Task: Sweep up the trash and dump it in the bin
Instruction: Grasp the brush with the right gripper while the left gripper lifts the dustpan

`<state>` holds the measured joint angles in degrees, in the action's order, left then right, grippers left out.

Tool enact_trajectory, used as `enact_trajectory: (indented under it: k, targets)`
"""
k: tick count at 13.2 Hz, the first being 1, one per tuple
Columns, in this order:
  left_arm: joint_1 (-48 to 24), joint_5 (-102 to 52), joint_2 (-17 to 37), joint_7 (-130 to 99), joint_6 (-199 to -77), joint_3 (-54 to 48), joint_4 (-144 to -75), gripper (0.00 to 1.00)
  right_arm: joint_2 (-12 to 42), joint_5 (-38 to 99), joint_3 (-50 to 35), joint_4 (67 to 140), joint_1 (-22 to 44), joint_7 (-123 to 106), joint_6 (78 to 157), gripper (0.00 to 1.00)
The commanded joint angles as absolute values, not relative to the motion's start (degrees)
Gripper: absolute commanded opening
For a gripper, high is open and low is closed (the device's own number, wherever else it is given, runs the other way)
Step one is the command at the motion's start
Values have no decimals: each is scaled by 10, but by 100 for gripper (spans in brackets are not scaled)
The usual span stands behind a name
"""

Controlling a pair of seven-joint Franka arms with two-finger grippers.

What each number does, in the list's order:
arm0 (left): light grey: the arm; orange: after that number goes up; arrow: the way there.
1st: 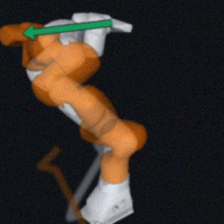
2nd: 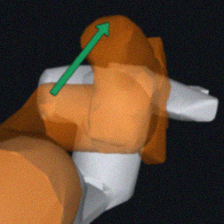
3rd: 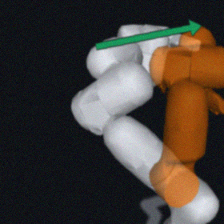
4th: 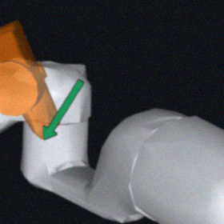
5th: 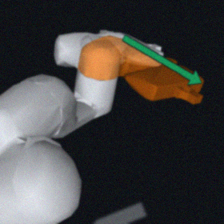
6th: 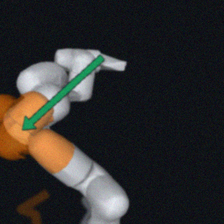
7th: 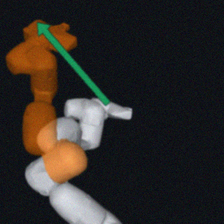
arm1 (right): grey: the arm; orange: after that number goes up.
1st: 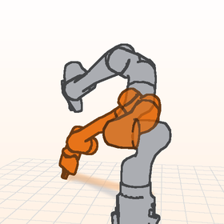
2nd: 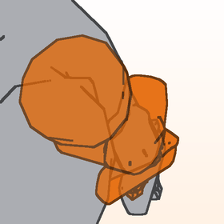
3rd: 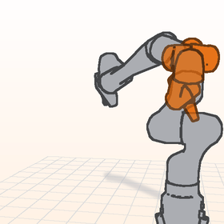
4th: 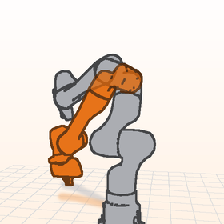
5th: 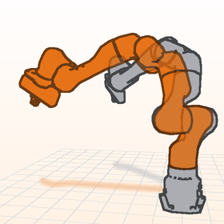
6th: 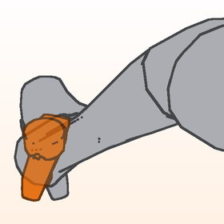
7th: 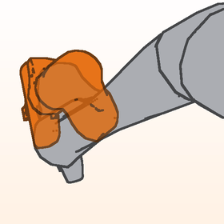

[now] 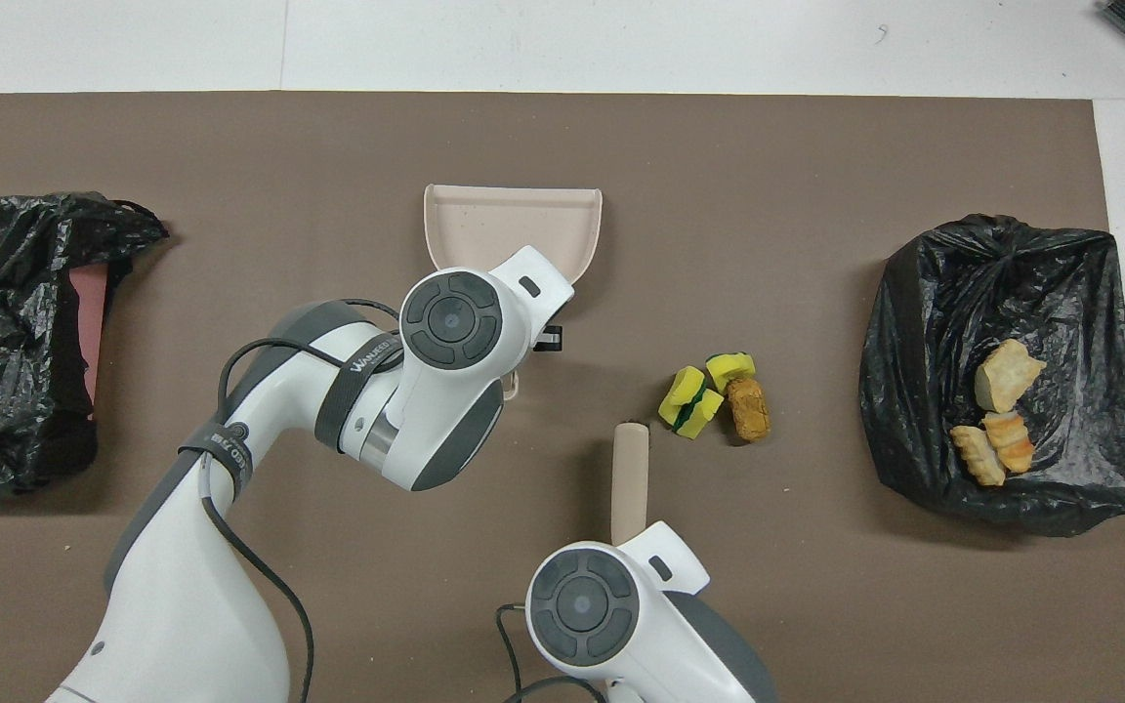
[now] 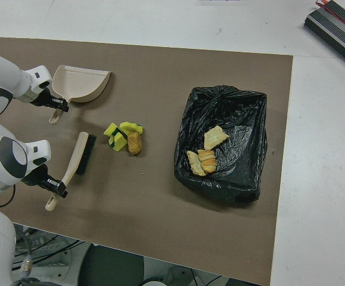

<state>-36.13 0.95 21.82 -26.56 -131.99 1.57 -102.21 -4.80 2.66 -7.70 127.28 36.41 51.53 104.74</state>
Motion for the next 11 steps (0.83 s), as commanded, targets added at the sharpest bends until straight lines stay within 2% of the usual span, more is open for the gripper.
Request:
enact_trajectory:
  k: [1,6,9,11]
  targets:
    - [-344,20,184,-194,-1280,18,-1034,0,-113,-9,-82,1279,289,454,998,0]
    - [-295,19,143,7,-1189,17,-1034,0,-94,-97,-83,1274,165,299,993,0]
    - [-263,19,129,157,-1159,17,-1034,0,-66,-145,-84,1274,91,192,1045,0]
    - [-244,19,128,272,-1156,17,-1035,0,-41,-164,-85,1274,84,149,1064,0]
